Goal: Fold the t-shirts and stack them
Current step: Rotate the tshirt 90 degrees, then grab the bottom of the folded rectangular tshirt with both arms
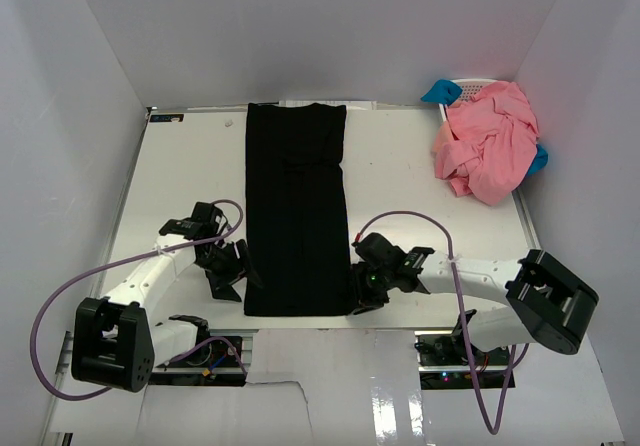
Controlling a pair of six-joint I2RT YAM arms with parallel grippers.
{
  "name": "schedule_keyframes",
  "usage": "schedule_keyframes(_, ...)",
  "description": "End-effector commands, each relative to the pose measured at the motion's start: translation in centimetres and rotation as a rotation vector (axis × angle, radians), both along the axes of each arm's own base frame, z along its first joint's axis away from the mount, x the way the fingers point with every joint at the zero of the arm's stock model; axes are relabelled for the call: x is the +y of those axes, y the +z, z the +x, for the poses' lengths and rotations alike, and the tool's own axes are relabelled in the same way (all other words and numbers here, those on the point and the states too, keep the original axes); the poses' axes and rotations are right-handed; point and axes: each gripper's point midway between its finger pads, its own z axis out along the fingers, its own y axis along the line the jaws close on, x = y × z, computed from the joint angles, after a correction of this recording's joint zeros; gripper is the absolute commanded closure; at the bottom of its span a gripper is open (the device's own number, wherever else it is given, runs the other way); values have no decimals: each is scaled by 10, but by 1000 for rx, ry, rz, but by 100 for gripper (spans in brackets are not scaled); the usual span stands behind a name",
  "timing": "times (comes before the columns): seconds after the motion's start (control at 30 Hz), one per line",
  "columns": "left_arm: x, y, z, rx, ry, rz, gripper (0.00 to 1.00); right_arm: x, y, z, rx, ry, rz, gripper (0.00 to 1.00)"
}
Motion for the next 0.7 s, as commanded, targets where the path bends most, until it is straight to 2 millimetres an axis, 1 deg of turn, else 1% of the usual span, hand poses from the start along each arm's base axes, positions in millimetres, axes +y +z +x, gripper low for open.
schedule_keyframes(0.0, -3, 0, -17, 42, -51, -17, 26, -1, 2, 4, -21, 29, -29, 66)
schedule_keyframes(0.07, -1, -1, -24, 56, -63, 3, 26, 1, 3, 7, -28, 31, -29, 63)
schedule_keyframes(0.2, -2, 1, -29, 60, -64, 21, 25, 4, 5, 10, -33, 33, -25, 61)
schedule_keyframes(0.3, -4, -4, -35, 98, -80, 47, 25, 6, 8, 10, -39, 35, -16, 46)
schedule_keyframes(0.33, -5, -6, -37, 114, -77, 54, 25, 6, 9, 10, -42, 37, -15, 45)
schedule_keyframes(0.43, -3, -11, -38, 141, -73, 85, 25, 3, 17, 14, -69, 22, -15, 44)
schedule_keyframes(0.53, 0, -13, -35, 128, -48, 109, 25, -3, 23, 17, -87, 0, -20, 44)
schedule_keyframes(0.67, 2, -15, -32, 115, -1, 128, 26, -11, 23, 22, -97, -34, -23, 44)
